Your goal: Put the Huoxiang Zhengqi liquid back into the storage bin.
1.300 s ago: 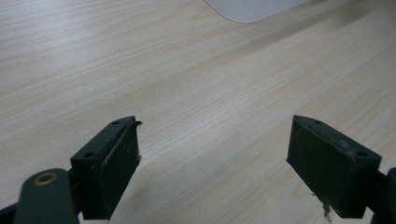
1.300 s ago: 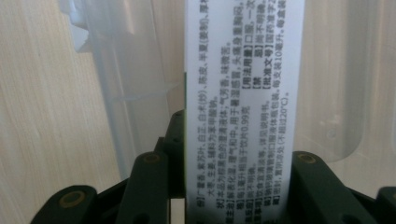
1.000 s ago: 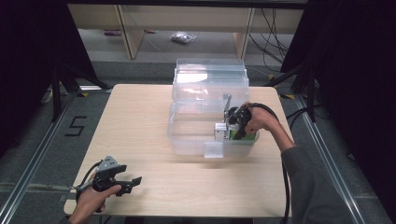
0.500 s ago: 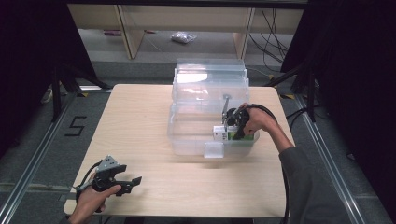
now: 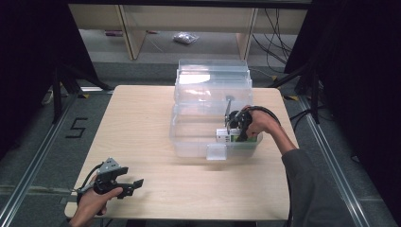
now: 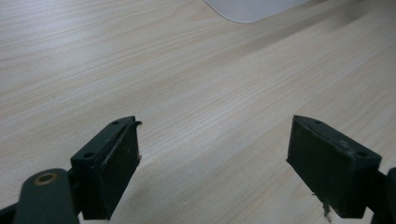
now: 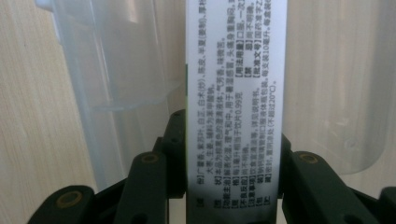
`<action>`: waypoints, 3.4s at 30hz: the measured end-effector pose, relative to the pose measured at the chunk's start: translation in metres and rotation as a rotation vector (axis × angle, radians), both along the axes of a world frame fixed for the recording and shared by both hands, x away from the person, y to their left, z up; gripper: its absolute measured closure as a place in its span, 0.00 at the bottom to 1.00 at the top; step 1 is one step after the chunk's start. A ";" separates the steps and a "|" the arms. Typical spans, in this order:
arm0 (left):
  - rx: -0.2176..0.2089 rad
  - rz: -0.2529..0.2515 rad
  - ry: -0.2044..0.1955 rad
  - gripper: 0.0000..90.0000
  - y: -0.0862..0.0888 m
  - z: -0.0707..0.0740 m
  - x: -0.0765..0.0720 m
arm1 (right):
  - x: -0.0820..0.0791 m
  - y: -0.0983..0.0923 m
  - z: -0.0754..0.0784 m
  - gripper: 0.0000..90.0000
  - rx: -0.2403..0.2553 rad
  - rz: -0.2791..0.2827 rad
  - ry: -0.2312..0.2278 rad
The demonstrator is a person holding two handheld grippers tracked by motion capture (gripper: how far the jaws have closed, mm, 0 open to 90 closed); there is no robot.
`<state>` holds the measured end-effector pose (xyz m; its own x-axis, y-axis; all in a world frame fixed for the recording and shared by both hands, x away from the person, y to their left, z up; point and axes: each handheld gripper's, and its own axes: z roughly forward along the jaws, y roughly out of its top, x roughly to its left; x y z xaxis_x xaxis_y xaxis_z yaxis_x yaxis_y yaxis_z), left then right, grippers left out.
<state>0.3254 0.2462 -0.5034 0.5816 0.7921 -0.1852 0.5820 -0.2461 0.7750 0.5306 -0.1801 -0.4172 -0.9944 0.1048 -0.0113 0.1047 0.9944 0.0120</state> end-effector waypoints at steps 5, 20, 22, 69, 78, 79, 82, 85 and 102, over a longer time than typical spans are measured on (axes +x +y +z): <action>0.001 0.000 -0.001 0.18 0.000 0.000 0.000 | -0.001 -0.001 0.000 0.69 -0.030 -0.028 -0.004; 0.000 0.002 0.001 0.18 -0.001 0.000 0.000 | -0.008 -0.008 0.024 0.54 0.062 -0.084 -0.028; 0.000 -0.001 -0.001 0.18 -0.001 0.000 0.000 | -0.008 -0.008 0.025 0.50 0.073 -0.094 -0.041; 0.001 0.002 -0.001 0.18 0.000 0.000 0.000 | -0.040 -0.029 0.066 0.37 0.357 -0.326 -0.104; 0.002 0.002 -0.001 0.18 -0.001 0.000 0.000 | -0.052 -0.037 0.061 0.35 0.414 -0.350 -0.113; 0.000 0.003 -0.004 0.18 -0.001 0.000 0.000 | -0.055 -0.038 0.060 0.35 0.418 -0.376 -0.108; 0.002 0.006 -0.001 0.18 -0.001 0.000 0.000 | -0.059 -0.041 0.059 0.34 0.435 -0.377 -0.113; 0.001 0.003 -0.002 0.18 -0.001 0.000 0.000 | -0.063 -0.044 0.057 0.34 0.445 -0.393 -0.103; 0.010 0.003 0.000 0.18 0.000 0.000 0.000 | -0.089 -0.048 0.050 0.32 0.528 -0.394 -0.116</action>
<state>0.3252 0.2460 -0.5037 0.5795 0.7954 -0.1778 0.5830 -0.2521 0.7724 0.4417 -0.2280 -0.3669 -0.8759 0.4810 0.0363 0.4277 0.7397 0.5195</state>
